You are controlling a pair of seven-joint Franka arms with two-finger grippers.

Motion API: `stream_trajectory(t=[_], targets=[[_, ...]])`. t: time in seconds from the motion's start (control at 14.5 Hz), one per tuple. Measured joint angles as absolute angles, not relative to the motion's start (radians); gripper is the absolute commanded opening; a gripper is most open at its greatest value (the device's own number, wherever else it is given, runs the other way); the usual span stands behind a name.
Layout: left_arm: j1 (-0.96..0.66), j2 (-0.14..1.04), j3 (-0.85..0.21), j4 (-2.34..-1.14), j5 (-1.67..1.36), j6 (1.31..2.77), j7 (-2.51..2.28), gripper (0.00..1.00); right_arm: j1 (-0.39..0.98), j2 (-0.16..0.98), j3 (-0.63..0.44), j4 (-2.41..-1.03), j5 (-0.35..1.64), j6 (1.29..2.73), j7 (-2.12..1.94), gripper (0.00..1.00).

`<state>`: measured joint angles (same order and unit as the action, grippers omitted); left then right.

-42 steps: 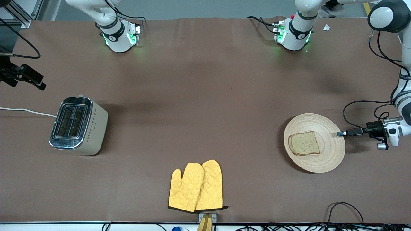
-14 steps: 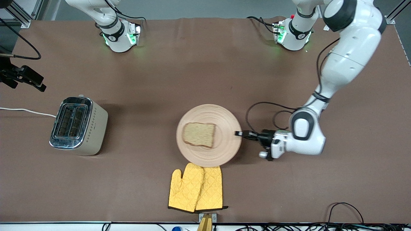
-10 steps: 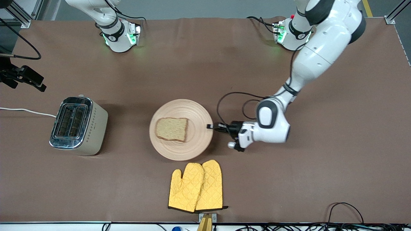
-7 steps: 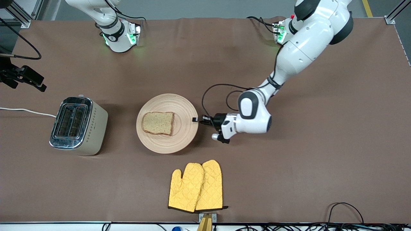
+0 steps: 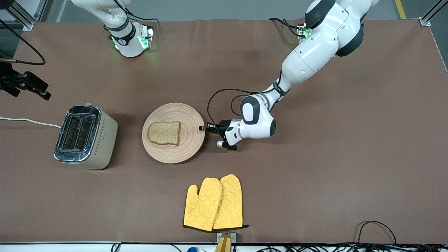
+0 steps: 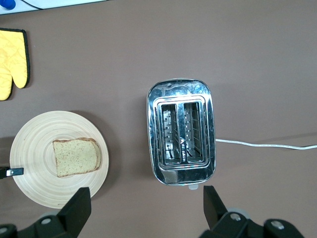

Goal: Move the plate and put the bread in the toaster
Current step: 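Move the right gripper over the bread while the left gripper withdraws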

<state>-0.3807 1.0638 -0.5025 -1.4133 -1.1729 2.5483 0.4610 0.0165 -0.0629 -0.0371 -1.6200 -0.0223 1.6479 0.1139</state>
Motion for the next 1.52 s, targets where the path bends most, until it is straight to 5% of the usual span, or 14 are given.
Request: stream_trajectory(t=[0.07, 0.62, 1.1, 1.52], targets=[[-0.381, 1.064, -0.502, -1.413, -1.183, 2.555, 0.461, 0.99, 0.017, -0.063, -0.037, -1.62, -0.022, 1.648, 0.114, 1.0], [-0.285, 0.932, -0.483, -1.434, -1.188, 2.595, 0.32, 1.0, 0.141, -0.048, -0.034, -1.656, -0.018, 1.715, 0.225, 1.0], [-0.21, 0.774, -0.33, -1.474, -0.987, 2.579, 0.077, 1.0, 0.263, 0.245, -0.032, -1.728, 0.024, 2.013, 0.233, 1.0], [0.03, 0.639, -0.324, -1.465, -0.502, 2.267, -0.087, 1.0, 0.281, 0.425, -0.033, -1.727, 0.064, 2.114, 0.233, 1.0]])
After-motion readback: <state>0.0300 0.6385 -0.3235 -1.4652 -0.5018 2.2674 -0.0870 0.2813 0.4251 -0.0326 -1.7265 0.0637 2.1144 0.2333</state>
